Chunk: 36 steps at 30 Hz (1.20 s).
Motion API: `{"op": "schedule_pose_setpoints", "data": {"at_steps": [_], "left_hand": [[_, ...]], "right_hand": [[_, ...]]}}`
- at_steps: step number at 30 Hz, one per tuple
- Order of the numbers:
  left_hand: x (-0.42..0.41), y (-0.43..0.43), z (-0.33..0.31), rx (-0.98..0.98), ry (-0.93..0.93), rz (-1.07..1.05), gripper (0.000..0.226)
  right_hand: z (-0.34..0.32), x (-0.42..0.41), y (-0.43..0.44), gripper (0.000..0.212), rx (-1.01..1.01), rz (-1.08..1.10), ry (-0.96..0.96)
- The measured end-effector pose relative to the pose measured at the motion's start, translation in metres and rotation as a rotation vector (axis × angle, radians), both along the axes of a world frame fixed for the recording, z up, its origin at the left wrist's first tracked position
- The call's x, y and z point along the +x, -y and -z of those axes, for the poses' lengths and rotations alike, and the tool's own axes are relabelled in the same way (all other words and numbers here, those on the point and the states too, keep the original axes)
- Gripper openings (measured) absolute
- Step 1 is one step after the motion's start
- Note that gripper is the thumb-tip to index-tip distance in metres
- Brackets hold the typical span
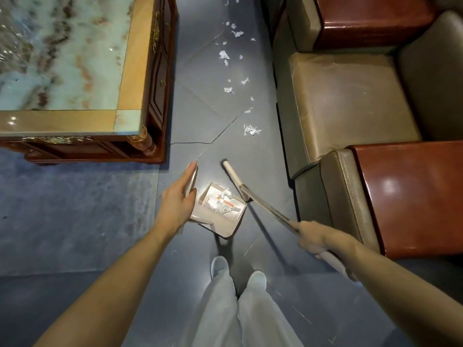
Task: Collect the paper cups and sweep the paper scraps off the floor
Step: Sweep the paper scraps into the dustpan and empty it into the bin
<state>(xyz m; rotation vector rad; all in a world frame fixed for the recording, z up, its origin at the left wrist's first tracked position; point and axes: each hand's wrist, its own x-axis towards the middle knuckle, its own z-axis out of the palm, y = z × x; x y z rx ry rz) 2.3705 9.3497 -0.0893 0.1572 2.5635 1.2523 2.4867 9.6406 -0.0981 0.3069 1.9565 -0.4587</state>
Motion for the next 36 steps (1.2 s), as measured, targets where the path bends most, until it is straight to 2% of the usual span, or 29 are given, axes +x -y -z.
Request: {"op": "schedule_pose_setpoints", "data": {"at_steps": [2, 6, 13, 21, 24, 26, 29, 36], "left_hand": [[0.003, 0.002, -0.004, 0.027, -0.02, 0.01, 0.079], [0.012, 0.014, -0.005, 0.069, 0.01, -0.017, 0.075], [0.045, 0.068, -0.01, 0.089, 0.072, -0.187, 0.064], [0.06, 0.132, -0.002, 0.056, 0.088, -0.349, 0.066], [0.047, 0.139, -0.003, 0.038, 0.069, -0.341, 0.071], [0.04, 0.142, -0.005, 0.042, 0.052, -0.344, 0.073], [0.041, 0.145, -0.007, 0.049, 0.062, -0.346, 0.07], [0.077, 0.14, -0.007, 0.098, 0.126, -0.381, 0.069]], "right_hand": [[-0.006, 0.007, 0.007, 0.057, -0.077, 0.041, 0.017], [-0.034, 0.006, 0.013, 0.059, -0.102, 0.04, 0.023], [-0.066, -0.028, 0.037, 0.062, 0.046, -0.28, -0.08], [-0.025, -0.077, 0.115, 0.062, 0.129, -0.41, -0.097], [-0.005, -0.072, 0.146, 0.064, 0.132, -0.476, -0.038], [-0.002, -0.069, 0.156, 0.073, 0.106, -0.535, 0.032], [-0.013, -0.068, 0.149, 0.081, 0.074, -0.607, 0.085], [-0.05, -0.059, 0.119, 0.075, 0.029, -0.594, -0.008]]}}
